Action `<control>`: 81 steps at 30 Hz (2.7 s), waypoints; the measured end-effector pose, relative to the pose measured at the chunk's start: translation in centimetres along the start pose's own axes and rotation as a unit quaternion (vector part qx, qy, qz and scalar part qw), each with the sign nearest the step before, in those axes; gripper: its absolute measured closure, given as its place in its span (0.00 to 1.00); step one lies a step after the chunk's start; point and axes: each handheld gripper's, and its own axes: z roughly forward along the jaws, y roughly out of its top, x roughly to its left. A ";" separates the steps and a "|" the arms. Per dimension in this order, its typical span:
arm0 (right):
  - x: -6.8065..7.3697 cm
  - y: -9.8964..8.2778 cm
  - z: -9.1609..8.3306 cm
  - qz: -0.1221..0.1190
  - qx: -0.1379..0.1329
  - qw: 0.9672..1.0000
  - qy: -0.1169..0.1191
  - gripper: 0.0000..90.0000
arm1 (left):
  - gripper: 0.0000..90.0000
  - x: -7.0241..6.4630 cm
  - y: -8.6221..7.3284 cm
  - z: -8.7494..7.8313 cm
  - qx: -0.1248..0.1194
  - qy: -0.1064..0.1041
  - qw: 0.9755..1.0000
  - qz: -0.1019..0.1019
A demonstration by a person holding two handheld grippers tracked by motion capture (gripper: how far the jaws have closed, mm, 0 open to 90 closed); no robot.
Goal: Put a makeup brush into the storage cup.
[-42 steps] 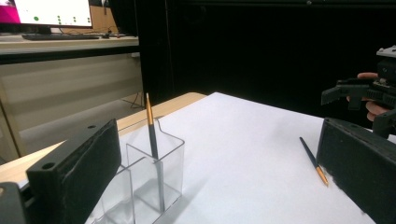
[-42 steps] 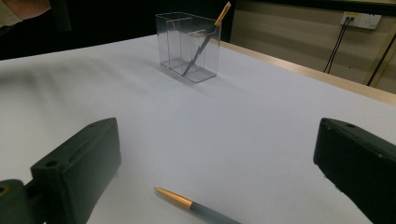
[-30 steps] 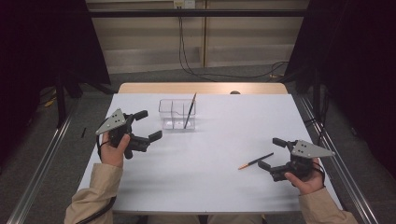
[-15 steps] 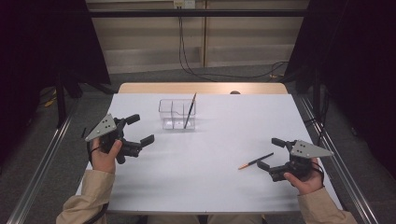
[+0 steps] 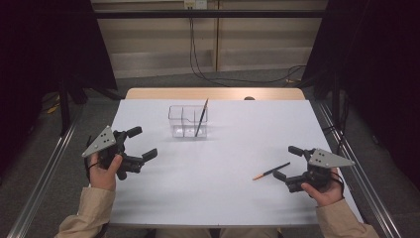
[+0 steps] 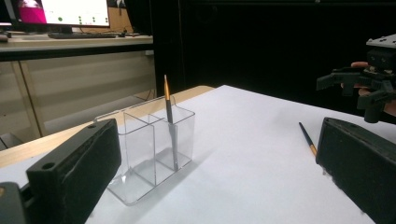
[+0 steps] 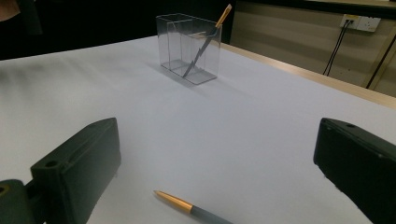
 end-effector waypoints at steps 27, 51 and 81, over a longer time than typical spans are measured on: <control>0.0 1.2 0.5 0.002 -0.033 0.999 -0.007 0.00 | 0.00 -0.2 -0.2 -0.2 0.001 -0.001 1.000 0.004; -2.0 2.8 3.0 0.018 -0.054 0.998 -0.016 0.00 | 0.00 -0.2 -0.4 0.2 0.002 -0.007 1.000 0.002; -3.5 3.6 6.9 0.020 -0.026 0.999 0.005 0.00 | 0.00 -0.1 -0.5 0.2 0.005 -0.007 1.000 0.004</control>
